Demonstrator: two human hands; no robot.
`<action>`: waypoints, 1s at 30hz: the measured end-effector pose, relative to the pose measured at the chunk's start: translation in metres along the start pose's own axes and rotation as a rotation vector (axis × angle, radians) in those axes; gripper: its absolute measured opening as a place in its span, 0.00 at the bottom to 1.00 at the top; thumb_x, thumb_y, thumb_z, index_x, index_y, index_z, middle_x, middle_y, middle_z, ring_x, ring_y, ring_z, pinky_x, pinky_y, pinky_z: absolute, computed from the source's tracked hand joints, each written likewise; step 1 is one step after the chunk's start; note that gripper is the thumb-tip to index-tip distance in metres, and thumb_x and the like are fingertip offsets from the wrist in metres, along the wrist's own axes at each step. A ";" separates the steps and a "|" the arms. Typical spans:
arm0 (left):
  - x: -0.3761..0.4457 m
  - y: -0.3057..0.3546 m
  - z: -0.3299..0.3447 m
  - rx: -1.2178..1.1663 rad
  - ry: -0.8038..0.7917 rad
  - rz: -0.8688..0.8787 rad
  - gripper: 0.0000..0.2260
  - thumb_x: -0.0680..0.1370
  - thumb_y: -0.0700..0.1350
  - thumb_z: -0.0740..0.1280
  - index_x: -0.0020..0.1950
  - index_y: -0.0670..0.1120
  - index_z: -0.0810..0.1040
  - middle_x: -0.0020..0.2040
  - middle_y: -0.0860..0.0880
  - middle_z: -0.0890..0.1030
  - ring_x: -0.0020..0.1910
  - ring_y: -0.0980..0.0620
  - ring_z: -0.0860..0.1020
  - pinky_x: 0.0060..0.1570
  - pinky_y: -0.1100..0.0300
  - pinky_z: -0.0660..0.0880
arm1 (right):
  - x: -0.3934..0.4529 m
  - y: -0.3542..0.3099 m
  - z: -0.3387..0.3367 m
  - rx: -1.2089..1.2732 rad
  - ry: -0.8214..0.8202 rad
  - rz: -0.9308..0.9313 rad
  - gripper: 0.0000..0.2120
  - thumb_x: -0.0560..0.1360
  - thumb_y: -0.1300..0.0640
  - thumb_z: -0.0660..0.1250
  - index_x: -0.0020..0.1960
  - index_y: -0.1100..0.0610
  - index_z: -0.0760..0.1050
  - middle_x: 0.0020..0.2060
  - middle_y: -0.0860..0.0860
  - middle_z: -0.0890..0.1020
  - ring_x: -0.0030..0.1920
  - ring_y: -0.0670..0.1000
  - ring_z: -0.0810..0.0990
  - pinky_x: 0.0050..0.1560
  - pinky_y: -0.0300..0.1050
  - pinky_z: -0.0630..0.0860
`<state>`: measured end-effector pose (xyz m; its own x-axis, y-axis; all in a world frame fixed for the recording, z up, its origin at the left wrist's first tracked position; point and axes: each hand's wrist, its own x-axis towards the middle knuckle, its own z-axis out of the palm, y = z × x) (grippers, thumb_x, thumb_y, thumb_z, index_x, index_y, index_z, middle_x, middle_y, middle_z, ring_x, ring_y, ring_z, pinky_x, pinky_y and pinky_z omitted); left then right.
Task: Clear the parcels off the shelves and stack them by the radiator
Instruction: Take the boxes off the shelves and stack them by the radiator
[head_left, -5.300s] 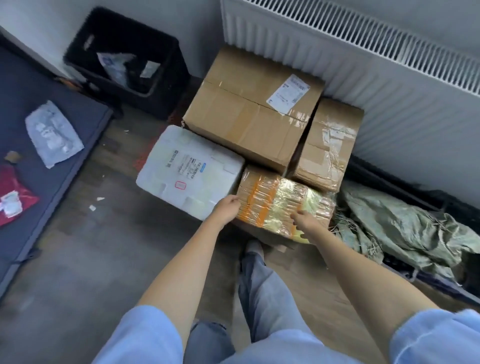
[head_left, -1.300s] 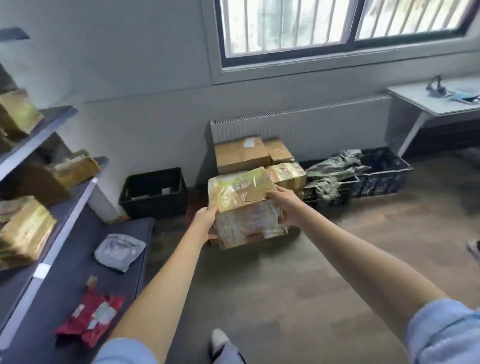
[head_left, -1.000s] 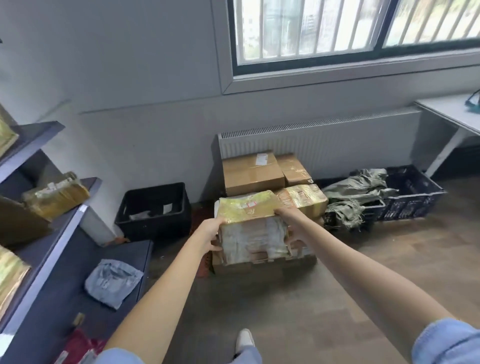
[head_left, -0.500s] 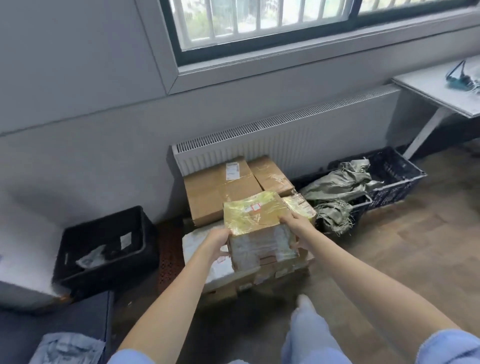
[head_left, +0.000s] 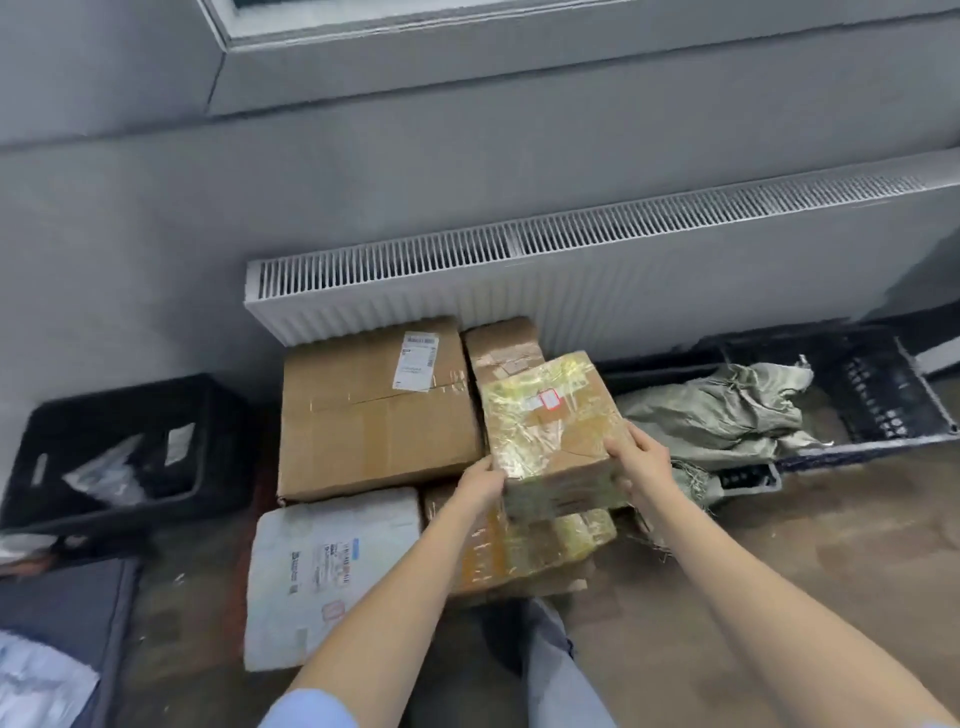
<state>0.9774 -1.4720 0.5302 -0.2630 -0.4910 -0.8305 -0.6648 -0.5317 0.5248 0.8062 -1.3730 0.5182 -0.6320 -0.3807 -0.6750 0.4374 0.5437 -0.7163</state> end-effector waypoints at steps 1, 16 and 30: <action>0.016 0.010 0.007 -0.036 -0.030 -0.045 0.20 0.82 0.42 0.54 0.74 0.48 0.62 0.71 0.46 0.68 0.67 0.42 0.70 0.60 0.48 0.72 | 0.022 -0.004 -0.001 -0.005 -0.010 -0.001 0.23 0.76 0.59 0.66 0.70 0.53 0.69 0.63 0.51 0.77 0.45 0.47 0.76 0.27 0.35 0.70; 0.133 0.068 -0.036 -0.178 0.092 0.071 0.26 0.82 0.42 0.56 0.77 0.53 0.50 0.77 0.51 0.56 0.74 0.47 0.60 0.72 0.48 0.61 | 0.191 -0.044 0.107 -0.163 -0.096 -0.080 0.31 0.75 0.67 0.65 0.75 0.53 0.60 0.70 0.50 0.70 0.67 0.49 0.71 0.69 0.45 0.68; -0.035 -0.024 -0.137 -0.036 0.223 -0.039 0.19 0.82 0.45 0.54 0.73 0.47 0.63 0.71 0.47 0.67 0.66 0.46 0.70 0.60 0.51 0.70 | -0.043 -0.048 0.218 -1.238 -0.517 -0.866 0.32 0.75 0.60 0.59 0.76 0.57 0.52 0.76 0.53 0.57 0.75 0.56 0.54 0.75 0.54 0.54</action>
<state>1.0984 -1.5364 0.5718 -0.0742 -0.6079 -0.7905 -0.6451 -0.5753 0.5029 0.9517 -1.5461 0.5425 -0.0147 -0.9443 -0.3288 -0.8504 0.1848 -0.4926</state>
